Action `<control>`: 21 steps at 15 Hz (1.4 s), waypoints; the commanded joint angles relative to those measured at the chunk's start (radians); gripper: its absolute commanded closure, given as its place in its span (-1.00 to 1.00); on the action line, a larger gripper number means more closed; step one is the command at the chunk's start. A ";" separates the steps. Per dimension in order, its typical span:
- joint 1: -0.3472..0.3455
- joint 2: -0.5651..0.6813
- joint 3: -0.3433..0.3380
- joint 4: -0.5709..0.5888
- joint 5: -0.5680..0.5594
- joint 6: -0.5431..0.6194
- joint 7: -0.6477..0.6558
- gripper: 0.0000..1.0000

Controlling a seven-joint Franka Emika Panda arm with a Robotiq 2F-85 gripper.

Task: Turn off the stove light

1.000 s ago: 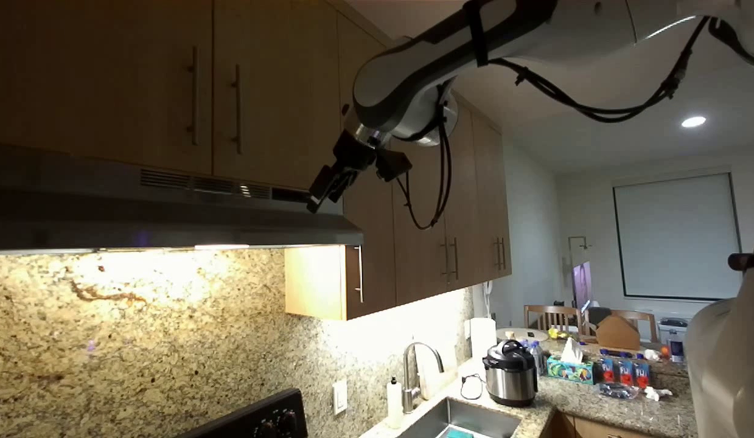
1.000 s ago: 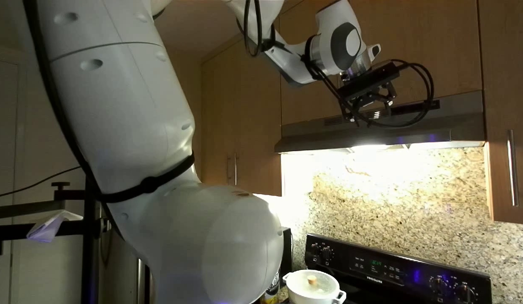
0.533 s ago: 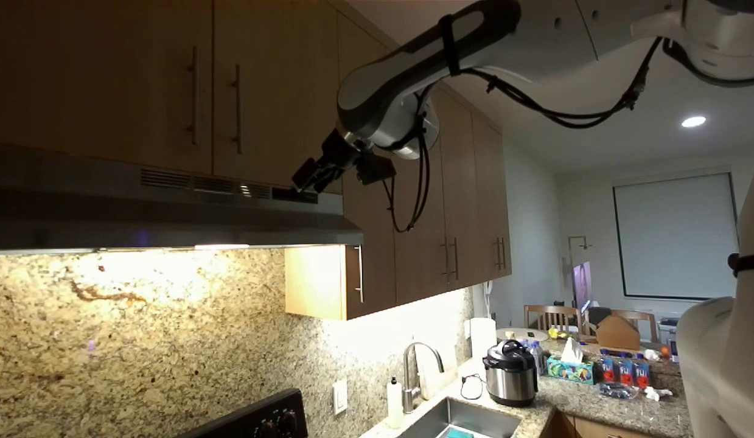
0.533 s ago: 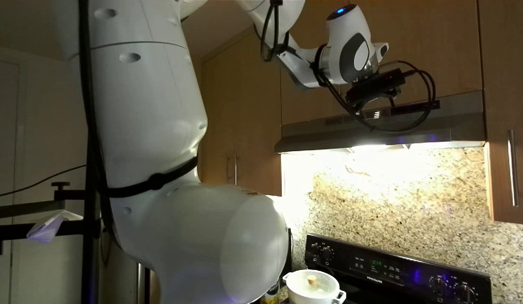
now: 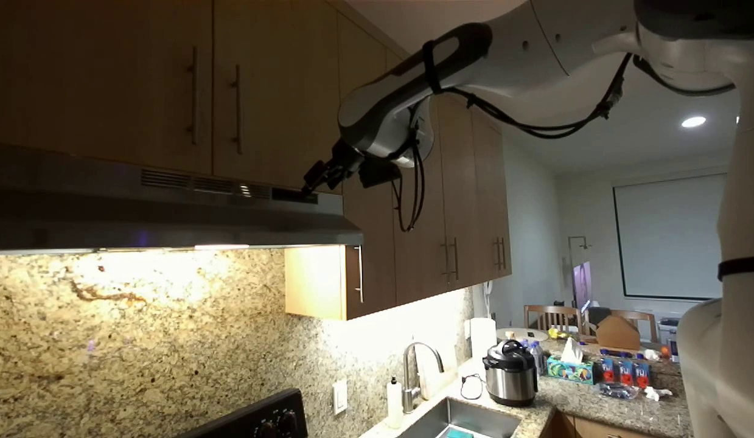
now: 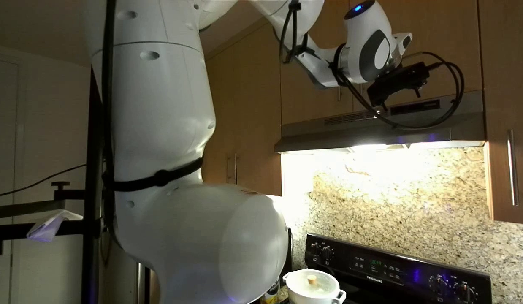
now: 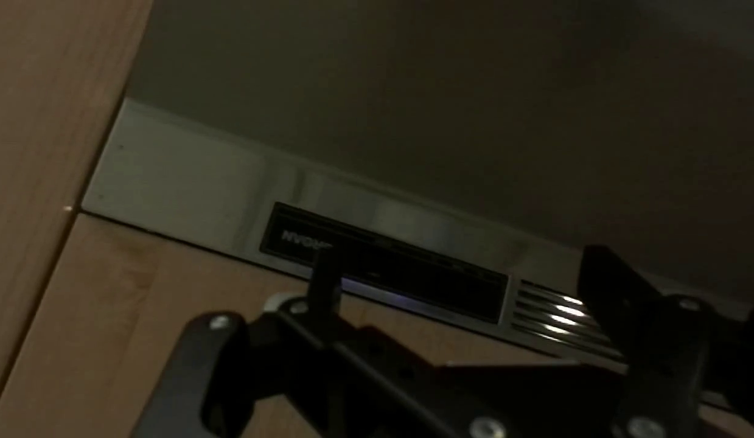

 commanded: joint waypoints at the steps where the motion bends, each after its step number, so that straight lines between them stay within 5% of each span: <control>1: 0.006 0.068 -0.023 0.059 0.045 0.025 0.021 -1.00; 21: -0.005 0.198 -0.062 0.205 0.079 -0.009 0.067 -1.00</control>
